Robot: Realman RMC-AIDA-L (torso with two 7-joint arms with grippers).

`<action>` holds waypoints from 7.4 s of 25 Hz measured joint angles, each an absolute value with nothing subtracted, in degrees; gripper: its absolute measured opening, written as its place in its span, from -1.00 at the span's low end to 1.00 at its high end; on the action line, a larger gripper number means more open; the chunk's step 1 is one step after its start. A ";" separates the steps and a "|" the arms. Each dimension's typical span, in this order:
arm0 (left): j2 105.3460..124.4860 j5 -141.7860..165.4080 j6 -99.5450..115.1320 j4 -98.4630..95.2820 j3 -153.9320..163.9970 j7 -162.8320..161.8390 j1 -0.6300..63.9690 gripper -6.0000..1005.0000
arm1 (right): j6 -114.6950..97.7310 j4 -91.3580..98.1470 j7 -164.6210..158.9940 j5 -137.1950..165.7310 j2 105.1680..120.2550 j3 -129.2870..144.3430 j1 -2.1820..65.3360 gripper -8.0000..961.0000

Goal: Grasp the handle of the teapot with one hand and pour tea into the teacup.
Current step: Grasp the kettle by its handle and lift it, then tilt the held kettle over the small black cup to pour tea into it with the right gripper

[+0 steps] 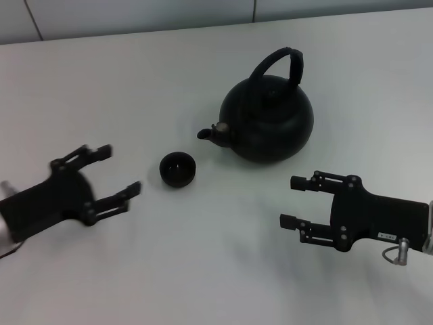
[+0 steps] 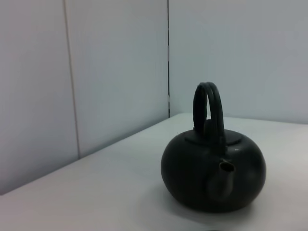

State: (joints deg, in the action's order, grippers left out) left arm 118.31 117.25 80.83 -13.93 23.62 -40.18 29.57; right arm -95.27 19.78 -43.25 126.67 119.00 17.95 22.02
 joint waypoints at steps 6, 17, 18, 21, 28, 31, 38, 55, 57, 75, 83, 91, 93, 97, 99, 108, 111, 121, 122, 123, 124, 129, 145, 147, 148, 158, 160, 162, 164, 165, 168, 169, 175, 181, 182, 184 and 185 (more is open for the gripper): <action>117.66 117.00 93.28 -23.56 23.24 -42.35 21.33 0.73 | -95.50 19.78 -43.25 125.88 119.00 17.93 21.95 0.44; 115.96 114.30 99.24 -23.74 22.76 -43.04 18.65 0.73 | -95.47 19.55 -43.14 125.76 119.00 17.93 21.97 0.44; 115.95 114.31 99.56 -23.74 22.77 -43.04 18.63 0.73 | -95.42 19.52 -43.12 125.76 119.00 17.92 21.97 0.44; 115.94 114.61 100.12 -24.05 23.06 -42.98 18.49 0.73 | -95.34 19.51 -43.11 125.76 119.00 17.93 21.97 0.44; 115.85 118.37 97.81 -25.16 23.35 -41.64 18.24 0.73 | -95.27 19.69 -43.12 125.76 119.00 17.93 21.66 0.44; 115.83 119.14 97.38 -25.22 23.38 -41.10 18.23 0.73 | -95.26 19.71 -43.11 125.76 119.00 17.93 21.64 0.44; 115.83 120.63 97.27 -25.23 23.41 -40.82 18.70 0.73 | -95.25 19.53 -43.12 125.76 119.00 17.93 21.52 0.44; 116.22 120.86 95.46 -26.02 25.64 -40.69 18.98 0.73 | -95.35 19.15 -42.40 123.06 119.16 17.85 20.70 0.44; 116.27 120.85 95.34 -26.02 25.47 -40.69 18.98 0.73 | -95.67 16.86 -39.44 119.31 119.28 17.85 19.48 0.44; 116.37 120.24 95.26 -25.93 24.97 -41.19 19.32 0.73 | -85.53 -9.01 -13.50 78.80 119.58 17.84 15.11 0.44; 116.36 120.21 95.18 -25.80 24.86 -41.15 19.72 0.73 | -85.66 -9.31 -13.07 78.79 119.37 17.95 15.48 0.43; 117.00 120.06 95.16 -25.88 24.33 -40.79 19.73 0.73 | -84.07 -6.65 -14.88 79.13 119.12 19.03 18.12 0.43; 117.02 120.05 95.13 -25.89 24.27 -40.79 19.71 0.73 | -82.94 -4.37 -17.97 79.27 119.09 20.09 19.11 0.43; 117.14 120.05 95.00 -25.91 24.24 -40.74 19.75 0.73 | -80.15 -0.09 -23.53 79.30 119.09 23.39 21.47 0.43; 117.27 120.05 94.99 -25.92 24.25 -40.70 19.79 0.73 | -79.02 1.08 -24.52 79.30 119.09 24.39 22.51 0.43; 117.67 119.18 94.99 -25.93 24.08 -40.69 19.77 0.73 | -73.25 5.48 -29.28 79.30 119.09 28.11 27.14 0.43; 117.75 118.84 95.00 -25.93 24.08 -40.69 19.77 0.73 | -71.22 6.31 -30.43 79.30 119.05 29.44 28.83 0.43; 117.85 118.05 94.77 -25.75 24.08 -40.69 19.85 0.73 | -63.60 7.69 -33.07 79.30 119.00 33.64 33.21 0.43; 117.85 118.05 94.77 -25.75 24.08 -40.69 19.85 0.73 | -63.53 7.70 -33.10 79.29 119.00 33.67 33.22 0.43; 117.85 117.92 94.75 -25.71 24.08 -40.69 19.86 0.73 | -63.53 7.70 -33.10 79.29 119.00 33.67 33.22 0.43; 117.85 117.84 94.73 -25.67 24.08 -40.69 19.86 0.73 | -63.52 7.71 -33.13 79.28 119.00 33.68 33.24 0.43; 117.86 117.76 94.70 -25.64 24.08 -40.69 19.86 0.73 | -63.53 7.73 -33.19 79.27 119.00 33.72 32.98 0.42; 117.86 117.74 94.55 -25.58 24.08 -40.69 20.22 0.73 | -63.96 7.65 -33.23 79.27 119.07 34.76 32.70 0.06; 117.86 117.44 94.56 -25.57 24.08 -40.69 20.29 0.73 | -63.96 7.71 -33.23 79.27 119.09 35.53 32.95 -0.08; 117.86 117.44 94.56 -25.57 24.08 -40.69 20.29 0.73 | -63.96 7.71 -33.23 79.27 119.09 35.53 32.95 -0.16; 117.85 117.15 94.57 -25.68 24.08 -40.69 19.97 0.73 | -67.48 7.90 -33.22 78.20 119.23 33.68 32.55 -0.79; 117.86 117.15 94.57 -25.73 24.08 -40.69 19.90 0.73 | -67.55 7.91 -33.22 78.16 119.14 33.63 32.44 -0.84; 117.86 117.15 94.57 -25.75 24.08 -40.69 19.86 0.73 | -67.54 7.91 -33.22 78.14 119.11 33.84 32.36 -0.84; 117.86 117.15 94.57 -25.75 24.08 -40.69 19.86 0.73 | -67.48 7.91 -33.22 78.13 119.10 33.93 32.35 -0.84; 117.85 117.15 94.57 -25.75 24.08 -40.69 19.86 0.73 | -67.48 7.91 -33.22 78.14 119.09 33.93 32.34 -0.84; 117.86 117.15 94.75 -25.76 24.08 -40.69 19.86 0.73 | -67.50 7.91 -33.22 78.13 119.09 33.93 32.34 -0.84; 117.85 117.15 94.79 -25.76 24.08 -40.69 19.86 0.73 | -67.50 7.91 -33.22 78.13 119.09 33.93 32.34 -0.84; 117.85 117.15 94.83 -25.81 24.08 -40.69 19.83 0.73 | -67.56 8.98 -34.28 78.18 119.09 33.99 32.13 -0.84; 117.85 117.16 94.77 -25.62 24.08 -40.69 19.75 0.73 | -67.67 11.46 -36.89 78.63 119.10 34.32 31.75 -0.84; 117.85 117.16 94.76 -25.59 24.08 -40.69 19.75 0.73 | -67.68 13.33 -38.65 78.93 119.11 34.64 31.42 -0.84; 117.86 117.16 94.75 -25.54 24.08 -40.69 19.76 0.73 | -67.68 14.17 -39.50 79.05 119.13 34.93 31.24 -0.84; 117.85 117.16 94.74 -25.53 24.08 -40.68 19.76 0.73 | -67.68 15.34 -40.73 79.07 119.13 35.69 30.96 -0.84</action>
State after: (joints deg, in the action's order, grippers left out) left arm 117.85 117.16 94.74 -25.53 24.08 -40.68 19.76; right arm -67.68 15.34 -40.73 79.07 119.13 35.69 30.96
